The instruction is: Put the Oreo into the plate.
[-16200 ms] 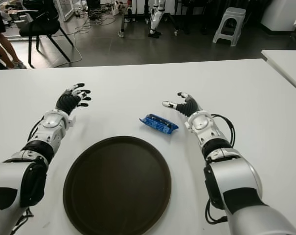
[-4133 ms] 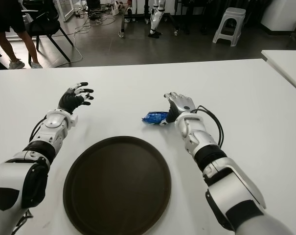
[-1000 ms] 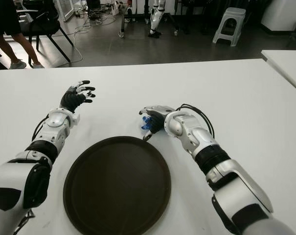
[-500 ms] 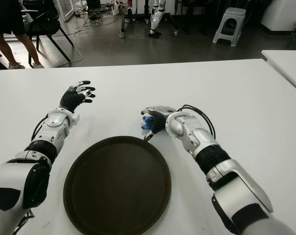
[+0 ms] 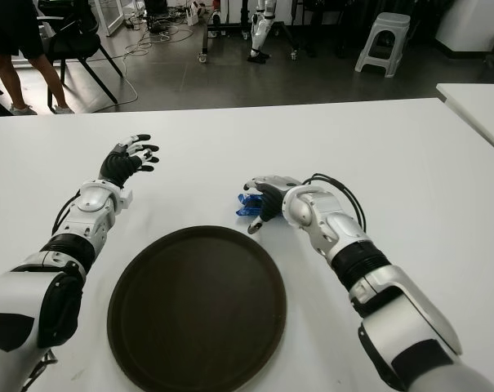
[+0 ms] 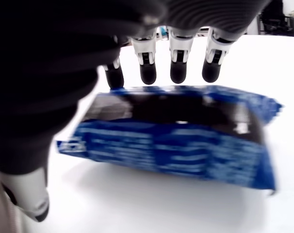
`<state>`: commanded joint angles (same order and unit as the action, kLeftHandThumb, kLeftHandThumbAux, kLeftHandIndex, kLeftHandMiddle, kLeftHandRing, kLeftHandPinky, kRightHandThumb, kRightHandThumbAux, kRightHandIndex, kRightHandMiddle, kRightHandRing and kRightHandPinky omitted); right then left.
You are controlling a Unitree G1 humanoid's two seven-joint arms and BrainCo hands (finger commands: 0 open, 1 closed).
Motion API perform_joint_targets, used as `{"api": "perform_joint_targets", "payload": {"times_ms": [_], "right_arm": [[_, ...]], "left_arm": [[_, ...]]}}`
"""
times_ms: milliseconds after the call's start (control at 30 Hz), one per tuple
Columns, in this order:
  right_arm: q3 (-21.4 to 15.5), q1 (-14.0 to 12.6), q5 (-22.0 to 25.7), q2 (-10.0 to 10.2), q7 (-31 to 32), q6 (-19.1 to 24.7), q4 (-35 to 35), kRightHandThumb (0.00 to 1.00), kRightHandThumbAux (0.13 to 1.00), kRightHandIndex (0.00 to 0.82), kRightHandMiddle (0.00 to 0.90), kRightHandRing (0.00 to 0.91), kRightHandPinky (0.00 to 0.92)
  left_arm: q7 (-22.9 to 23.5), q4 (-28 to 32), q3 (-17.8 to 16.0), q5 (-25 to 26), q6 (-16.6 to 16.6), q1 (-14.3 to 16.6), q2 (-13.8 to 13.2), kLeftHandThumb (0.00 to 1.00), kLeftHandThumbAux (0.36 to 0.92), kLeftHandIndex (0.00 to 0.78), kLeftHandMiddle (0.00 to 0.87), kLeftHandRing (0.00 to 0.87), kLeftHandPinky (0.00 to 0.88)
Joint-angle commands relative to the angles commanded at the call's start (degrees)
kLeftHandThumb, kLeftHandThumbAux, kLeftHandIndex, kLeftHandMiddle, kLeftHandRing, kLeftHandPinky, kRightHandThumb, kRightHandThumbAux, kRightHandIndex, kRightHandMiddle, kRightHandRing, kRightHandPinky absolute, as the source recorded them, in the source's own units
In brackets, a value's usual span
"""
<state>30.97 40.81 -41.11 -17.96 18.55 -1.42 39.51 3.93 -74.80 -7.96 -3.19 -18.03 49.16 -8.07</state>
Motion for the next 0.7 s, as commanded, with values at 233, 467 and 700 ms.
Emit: {"api": "perform_joint_targets", "payload": {"times_ms": [233, 467, 700], "right_arm": [[0.26, 0.22, -0.07, -0.07, -0.25, 0.38, 0.59, 0.0, 0.674, 0.047, 0.007, 0.007, 0.049], [-0.1, 0.07, 0.32, -0.18, -1.43, -0.25, 1.05, 0.0, 0.676, 0.068, 0.024, 0.027, 0.069], [0.08, 0.24, 0.15, -0.23, -1.89, -0.3, 1.3, 0.0, 0.687, 0.065, 0.027, 0.032, 0.067]], "left_arm": [[0.3, -0.03, -0.14, 0.09, 0.07, -0.05, -0.06, 0.1, 0.662, 0.209, 0.31, 0.345, 0.361], [0.5, -0.02, -0.3, 0.2, -0.02, -0.03, -0.07, 0.106, 0.683, 0.215, 0.319, 0.355, 0.376], [0.71, -0.04, -0.25, 0.1, 0.03, -0.06, -0.13, 0.098, 0.676, 0.212, 0.314, 0.35, 0.365]]}}
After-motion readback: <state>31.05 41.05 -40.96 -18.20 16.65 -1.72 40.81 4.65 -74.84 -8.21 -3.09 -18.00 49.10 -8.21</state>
